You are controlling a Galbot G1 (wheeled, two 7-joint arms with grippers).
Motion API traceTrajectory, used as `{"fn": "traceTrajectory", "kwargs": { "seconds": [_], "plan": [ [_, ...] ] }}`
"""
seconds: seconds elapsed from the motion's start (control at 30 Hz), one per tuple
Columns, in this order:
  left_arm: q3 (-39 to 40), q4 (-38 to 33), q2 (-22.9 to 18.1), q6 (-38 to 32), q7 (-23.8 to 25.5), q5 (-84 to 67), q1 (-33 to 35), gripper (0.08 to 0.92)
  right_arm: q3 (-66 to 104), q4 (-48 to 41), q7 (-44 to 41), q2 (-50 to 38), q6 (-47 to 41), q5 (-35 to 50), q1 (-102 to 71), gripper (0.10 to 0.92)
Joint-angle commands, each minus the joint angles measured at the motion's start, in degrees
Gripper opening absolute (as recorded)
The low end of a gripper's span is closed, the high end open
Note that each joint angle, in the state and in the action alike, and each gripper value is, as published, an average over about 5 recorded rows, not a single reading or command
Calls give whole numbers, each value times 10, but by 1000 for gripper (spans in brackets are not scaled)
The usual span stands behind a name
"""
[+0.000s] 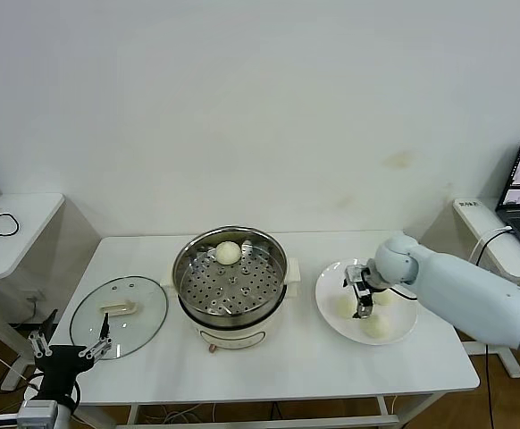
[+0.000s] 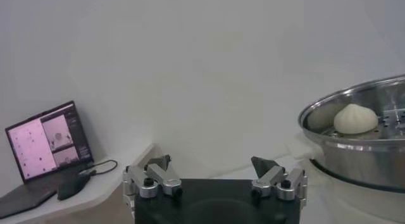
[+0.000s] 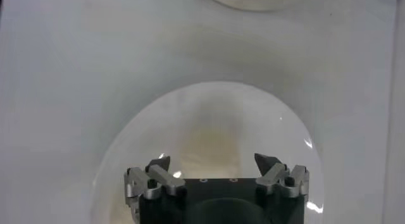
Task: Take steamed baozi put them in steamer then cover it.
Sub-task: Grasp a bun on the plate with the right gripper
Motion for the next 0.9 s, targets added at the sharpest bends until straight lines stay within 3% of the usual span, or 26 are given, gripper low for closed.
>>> {"fn": "traceTrajectory", "kwargs": {
  "seconds": [0.03, 0.3, 0.63, 0.9],
  "plan": [
    [-1, 2, 0, 0, 0, 0, -1, 823, 15, -55, -2, 29, 2, -22, -19, 823],
    [-1, 1, 0, 0, 0, 0, 0, 823, 21, -73, -8, 39, 5, -28, -21, 812],
    [-3, -6, -3, 0, 0, 0, 4, 823, 18, -78, -28, 46, 9, -24, -11, 677],
    [-4, -8, -2, 0, 0, 0, 4, 823, -8, -31, -59, 15, 2, 19, 54, 653]
  ]
}}
